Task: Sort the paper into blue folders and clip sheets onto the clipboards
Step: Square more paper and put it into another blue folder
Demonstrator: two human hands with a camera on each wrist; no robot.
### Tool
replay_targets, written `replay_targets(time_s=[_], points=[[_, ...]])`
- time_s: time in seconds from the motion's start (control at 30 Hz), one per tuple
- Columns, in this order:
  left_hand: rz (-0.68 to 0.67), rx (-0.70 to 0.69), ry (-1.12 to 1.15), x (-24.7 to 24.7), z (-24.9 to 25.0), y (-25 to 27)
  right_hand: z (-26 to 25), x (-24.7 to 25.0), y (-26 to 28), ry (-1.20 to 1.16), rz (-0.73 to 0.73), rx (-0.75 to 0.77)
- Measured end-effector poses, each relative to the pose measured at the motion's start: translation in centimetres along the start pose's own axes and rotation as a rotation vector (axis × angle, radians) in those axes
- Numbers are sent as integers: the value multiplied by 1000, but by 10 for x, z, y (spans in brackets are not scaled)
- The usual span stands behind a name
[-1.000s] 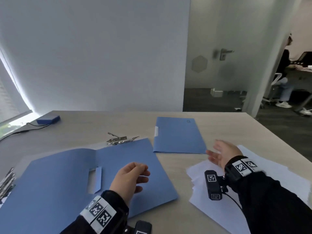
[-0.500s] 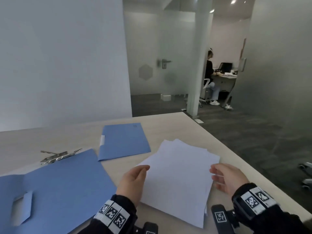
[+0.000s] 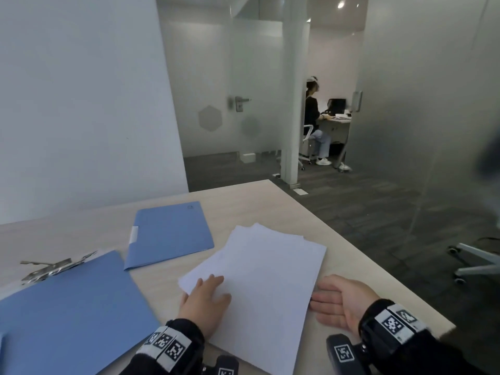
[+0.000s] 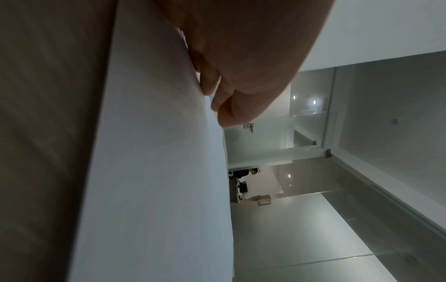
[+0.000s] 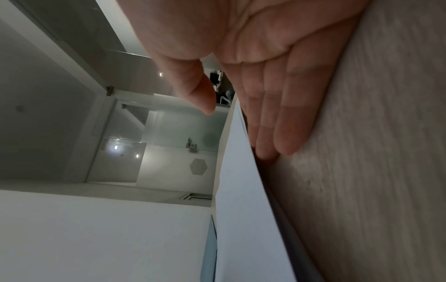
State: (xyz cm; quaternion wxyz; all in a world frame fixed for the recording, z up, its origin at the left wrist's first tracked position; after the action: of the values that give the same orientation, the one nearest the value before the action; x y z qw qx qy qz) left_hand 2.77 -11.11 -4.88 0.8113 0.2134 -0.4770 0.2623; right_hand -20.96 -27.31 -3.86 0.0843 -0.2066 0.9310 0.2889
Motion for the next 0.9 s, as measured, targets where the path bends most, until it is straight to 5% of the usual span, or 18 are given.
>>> replay_targets(time_s=[0.43,0.9], points=[[9,0,184,4,-1,9,4,-12,-3,88,-16,36],[211,9,472,23,-6,11,-23,-9,9,322,5,379]])
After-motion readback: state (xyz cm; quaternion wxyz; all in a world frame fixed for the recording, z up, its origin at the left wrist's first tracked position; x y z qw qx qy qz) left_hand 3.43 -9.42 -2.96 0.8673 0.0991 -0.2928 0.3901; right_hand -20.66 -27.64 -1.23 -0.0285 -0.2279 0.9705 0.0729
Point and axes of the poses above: each hand's wrist, its own y-axis away from the middle knuckle, its own x-axis out of the back of the hand, z = x × y, the point moved 2 cm from there along -y, towards the middle knuckle, and after that the axes turned 12 degrees about -y, right-handed, at the moved point
